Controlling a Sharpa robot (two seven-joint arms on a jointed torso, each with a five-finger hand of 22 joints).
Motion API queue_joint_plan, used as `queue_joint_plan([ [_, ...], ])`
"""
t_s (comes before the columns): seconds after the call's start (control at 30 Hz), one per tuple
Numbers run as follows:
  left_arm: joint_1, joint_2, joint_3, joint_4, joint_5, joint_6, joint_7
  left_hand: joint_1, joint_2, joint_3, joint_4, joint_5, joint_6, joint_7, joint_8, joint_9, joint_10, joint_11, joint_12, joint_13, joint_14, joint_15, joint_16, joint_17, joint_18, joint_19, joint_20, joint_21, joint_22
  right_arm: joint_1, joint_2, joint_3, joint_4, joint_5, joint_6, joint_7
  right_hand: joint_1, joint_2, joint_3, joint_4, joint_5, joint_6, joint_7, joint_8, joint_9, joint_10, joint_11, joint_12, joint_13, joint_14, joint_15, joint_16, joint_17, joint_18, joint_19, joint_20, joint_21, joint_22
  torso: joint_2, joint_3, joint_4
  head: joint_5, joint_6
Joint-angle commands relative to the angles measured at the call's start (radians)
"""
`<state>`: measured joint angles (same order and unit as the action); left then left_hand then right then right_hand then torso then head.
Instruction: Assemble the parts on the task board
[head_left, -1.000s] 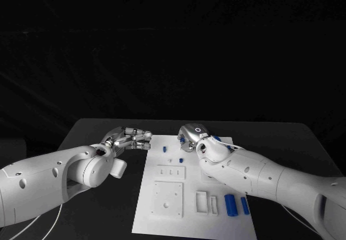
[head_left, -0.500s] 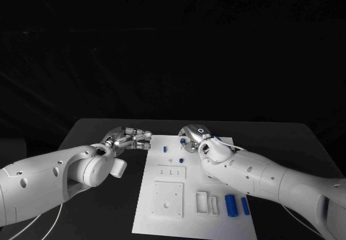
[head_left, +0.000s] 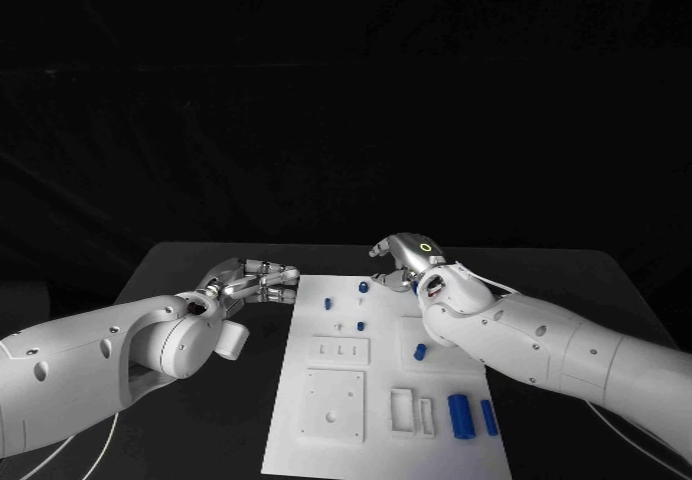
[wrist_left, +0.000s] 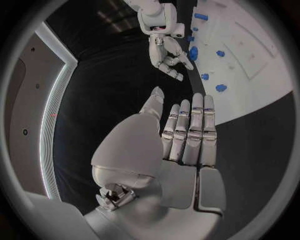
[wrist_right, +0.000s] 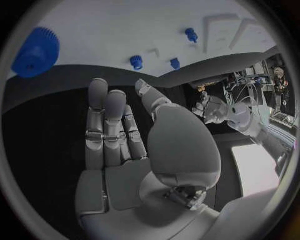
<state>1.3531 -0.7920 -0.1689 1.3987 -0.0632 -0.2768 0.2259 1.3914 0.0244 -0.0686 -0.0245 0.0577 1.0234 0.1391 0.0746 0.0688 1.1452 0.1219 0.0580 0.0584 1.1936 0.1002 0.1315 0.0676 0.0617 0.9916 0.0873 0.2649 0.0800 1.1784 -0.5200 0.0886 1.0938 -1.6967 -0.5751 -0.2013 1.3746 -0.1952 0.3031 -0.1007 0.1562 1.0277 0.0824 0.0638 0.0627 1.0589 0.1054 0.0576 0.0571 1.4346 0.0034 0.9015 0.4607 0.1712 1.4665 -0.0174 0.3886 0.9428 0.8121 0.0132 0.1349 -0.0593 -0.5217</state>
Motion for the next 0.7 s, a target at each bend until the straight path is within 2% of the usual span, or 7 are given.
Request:
queue_joint_plan([
  [0.03, 0.002, 0.002, 0.001, -0.004, 0.0, 0.009, 0.006, -0.003, 0.006, 0.0, -0.009, 0.002, -0.002, 0.003, -0.006, -0.001, -0.004, 0.0, 0.002, 0.002, -0.006, 0.0, 0.004, 0.0, -0.012, -0.003, -0.002, 0.005, -0.002, 0.004, -0.046, 0.018, 0.042, 0.048, 0.039, -0.008, -0.027, 0.006, -0.011, -0.004, 0.01, 0.005, 0.019, -0.002, -0.001, 0.064, -0.018, 0.001, 0.002, 0.004, -0.014, -0.008, -0.001, -0.016, 0.031, -0.012, -0.004, 0.0, -0.004, 0.0014, -0.0095, -0.001, 0.004],
  [0.1, 0.003, 0.003, 0.001, -0.008, 0.0, 0.011, 0.006, -0.002, 0.006, 0.001, -0.01, 0.002, -0.002, 0.003, -0.006, -0.001, -0.004, 0.0, 0.002, 0.002, -0.006, 0.0, 0.004, 0.0, -0.012, -0.003, -0.002, 0.005, -0.002, 0.006, -0.08, 0.029, 0.067, 0.064, 0.063, -0.009, -0.04, 0.009, -0.005, -0.008, 0.025, 0.011, 0.033, -0.002, 0.0, 0.125, -0.031, 0.003, 0.003, 0.005, -0.025, -0.008, 0.002, -0.023, 0.031, -0.022, -0.004, 0.003, -0.006, 0.0025, -0.0137, 0.001, 0.005],
  [0.33, 0.002, 0.003, 0.001, -0.017, 0.0, 0.015, 0.007, -0.001, 0.006, 0.001, -0.011, 0.003, -0.002, 0.003, -0.006, -0.001, -0.004, 0.0, 0.002, 0.002, -0.006, 0.001, 0.004, 0.0, -0.012, -0.003, -0.002, 0.006, -0.002, 0.008, -0.154, 0.047, 0.096, 0.125, 0.167, 0.0, -0.047, 0.021, -0.059, -0.015, 0.046, 0.033, 0.021, -0.002, 0.0, 0.356, -0.106, 0.109, 0.084, 0.003, -0.084, -0.01, 0.025, -0.068, 0.035, -0.082, 0.001, 0.01, -0.009, 0.009, -0.0254, 0.001, 0.006],
  [0.37, 0.002, 0.002, 0.001, -0.017, 0.0, 0.016, 0.007, 0.0, 0.006, 0.002, -0.013, 0.003, -0.004, 0.004, -0.006, -0.001, -0.005, 0.0, 0.002, 0.002, -0.006, 0.0, 0.004, 0.0, -0.012, -0.003, -0.002, 0.006, -0.002, 0.008, -0.158, 0.048, 0.092, 0.134, 0.184, 0.004, -0.033, 0.04, -0.111, -0.019, 0.051, 0.033, 0.018, -0.001, 0.0, 0.32, -0.112, 0.19, 0.176, 0.006, -0.091, -0.017, 0.031, -0.092, 0.035, -0.097, -0.001, 0.01, -0.009, 0.0091, -0.0258, 0.001, 0.007],
  [0.43, 0.002, 0.003, 0.001, -0.018, 0.0, 0.017, 0.006, 0.0, 0.006, 0.002, -0.013, 0.003, -0.004, 0.004, -0.006, -0.001, -0.005, 0.0, 0.002, 0.002, -0.006, 0.0, 0.004, 0.0, -0.012, -0.003, -0.002, 0.006, -0.002, 0.008, -0.162, 0.049, 0.083, 0.14, 0.217, 0.008, -0.032, 0.04, -0.137, -0.026, 0.069, 0.027, 0.019, -0.001, 0.0, 0.265, -0.114, 0.343, 0.339, 0.007, -0.089, -0.02, 0.044, -0.086, 0.033, -0.092, -0.001, 0.013, -0.008, 0.0115, -0.0266, 0.002, 0.006],
  [0.57, 0.002, 0.005, 0.001, -0.02, 0.0, 0.021, 0.006, 0.001, 0.005, 0.003, -0.014, 0.003, -0.005, 0.004, -0.006, -0.001, -0.006, 0.001, 0.002, 0.002, -0.007, 0.001, 0.004, 0.0, -0.012, -0.004, -0.002, 0.006, -0.002, 0.008, -0.161, 0.05, 0.053, 0.145, 0.277, 0.018, -0.039, 0.051, -0.186, -0.016, 0.097, 0.01, 0.021, -0.001, 0.0, 0.122, -0.114, 0.716, 0.714, -0.006, -0.086, 0.027, 0.123, -0.082, 0.029, -0.09, 0.016, 0.048, -0.008, 0.0079, -0.0213, -0.003, 0.003],
  [0.7, 0.002, 0.008, 0.0, -0.022, 0.0, 0.023, 0.005, 0.001, 0.005, 0.003, -0.014, 0.003, -0.005, 0.004, -0.006, -0.001, -0.006, 0.001, 0.002, 0.002, -0.007, 0.001, 0.004, 0.0, -0.012, -0.004, -0.002, 0.006, -0.002, 0.008, -0.154, 0.05, 0.025, 0.148, 0.313, 0.023, -0.046, 0.058, -0.202, -0.018, 0.119, 0.002, 0.02, -0.002, 0.0, 0.108, -0.113, 0.784, 0.814, -0.013, -0.083, 0.056, 0.223, -0.077, 0.033, -0.085, 0.086, 0.114, -0.007, 0.0072, -0.0212, -0.002, 0.002],
])
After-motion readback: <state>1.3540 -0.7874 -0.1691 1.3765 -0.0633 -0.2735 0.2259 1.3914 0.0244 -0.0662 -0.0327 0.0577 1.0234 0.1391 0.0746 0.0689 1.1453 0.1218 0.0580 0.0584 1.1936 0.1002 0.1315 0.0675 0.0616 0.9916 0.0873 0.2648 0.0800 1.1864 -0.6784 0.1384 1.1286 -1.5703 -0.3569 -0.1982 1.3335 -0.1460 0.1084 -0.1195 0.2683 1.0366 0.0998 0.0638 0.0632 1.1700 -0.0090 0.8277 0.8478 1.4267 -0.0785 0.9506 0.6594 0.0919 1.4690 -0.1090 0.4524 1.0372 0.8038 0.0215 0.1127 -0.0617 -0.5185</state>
